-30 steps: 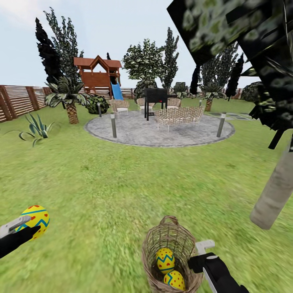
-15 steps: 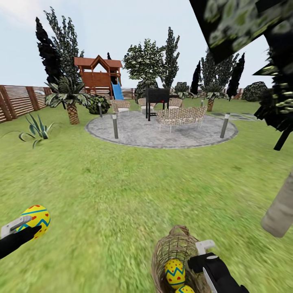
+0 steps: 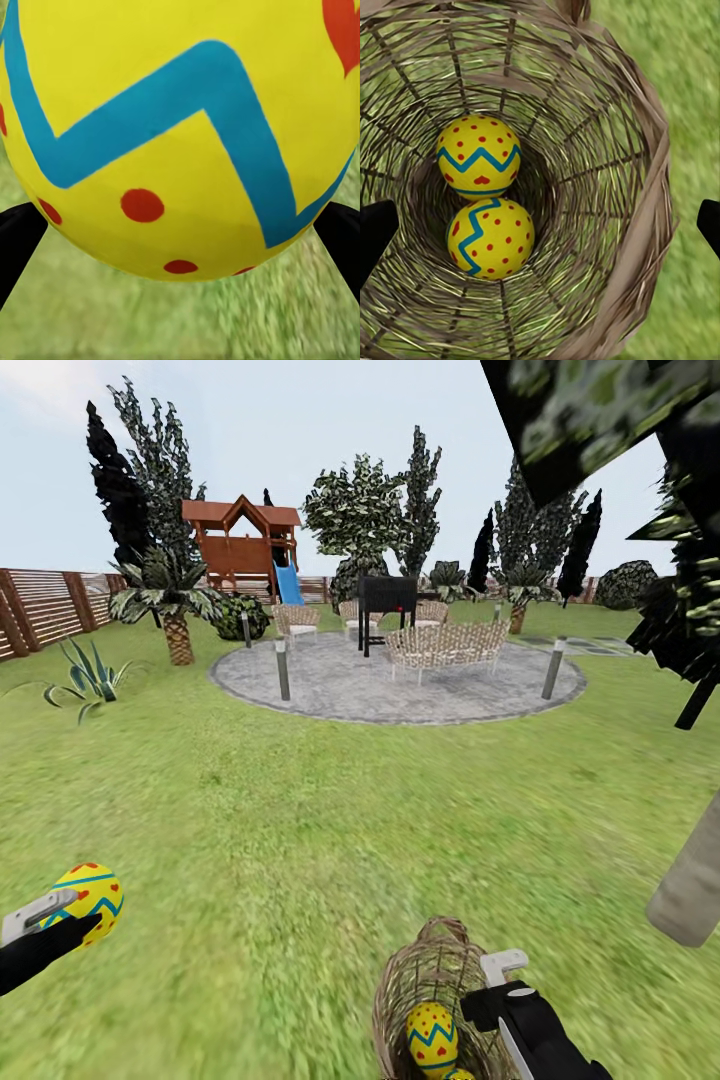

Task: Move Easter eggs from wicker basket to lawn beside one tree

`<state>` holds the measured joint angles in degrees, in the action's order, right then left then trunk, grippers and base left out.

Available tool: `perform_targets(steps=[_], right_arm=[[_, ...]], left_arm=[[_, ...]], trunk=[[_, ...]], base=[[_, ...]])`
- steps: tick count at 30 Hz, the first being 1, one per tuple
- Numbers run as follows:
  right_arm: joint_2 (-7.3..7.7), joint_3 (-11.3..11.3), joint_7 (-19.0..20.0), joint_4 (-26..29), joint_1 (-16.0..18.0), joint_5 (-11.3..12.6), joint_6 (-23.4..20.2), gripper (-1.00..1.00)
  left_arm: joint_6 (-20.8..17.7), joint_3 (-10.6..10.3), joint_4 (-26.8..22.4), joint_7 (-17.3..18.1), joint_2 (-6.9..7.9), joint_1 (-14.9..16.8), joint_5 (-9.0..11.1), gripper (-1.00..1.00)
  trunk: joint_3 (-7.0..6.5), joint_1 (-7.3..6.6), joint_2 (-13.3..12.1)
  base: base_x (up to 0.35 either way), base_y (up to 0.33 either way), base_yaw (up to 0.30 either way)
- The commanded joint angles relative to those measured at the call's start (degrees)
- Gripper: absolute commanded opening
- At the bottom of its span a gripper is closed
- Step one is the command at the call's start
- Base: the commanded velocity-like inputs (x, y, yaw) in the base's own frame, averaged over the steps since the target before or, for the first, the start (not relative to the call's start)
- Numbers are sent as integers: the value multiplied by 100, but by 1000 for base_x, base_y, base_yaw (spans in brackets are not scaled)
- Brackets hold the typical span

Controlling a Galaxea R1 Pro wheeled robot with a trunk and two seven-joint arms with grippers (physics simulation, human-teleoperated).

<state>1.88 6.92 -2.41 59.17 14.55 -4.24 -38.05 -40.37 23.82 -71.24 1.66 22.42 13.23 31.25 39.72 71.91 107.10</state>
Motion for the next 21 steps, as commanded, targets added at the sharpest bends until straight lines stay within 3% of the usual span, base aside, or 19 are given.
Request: perform_targets(steps=[1, 21], right_arm=[[6, 20, -6, 7, 4, -44, -36, 100], [-3, 20, -5, 1, 4, -48, -36, 100]], left_arm=[[-33, 15, -3, 19, -1, 5, 4, -100], [-33, 18, -12, 19, -1, 5, 6, -100]], trunk=[[24, 22, 44], [383, 461, 847]], base=[[0, 0, 0], [0, 0, 0]])
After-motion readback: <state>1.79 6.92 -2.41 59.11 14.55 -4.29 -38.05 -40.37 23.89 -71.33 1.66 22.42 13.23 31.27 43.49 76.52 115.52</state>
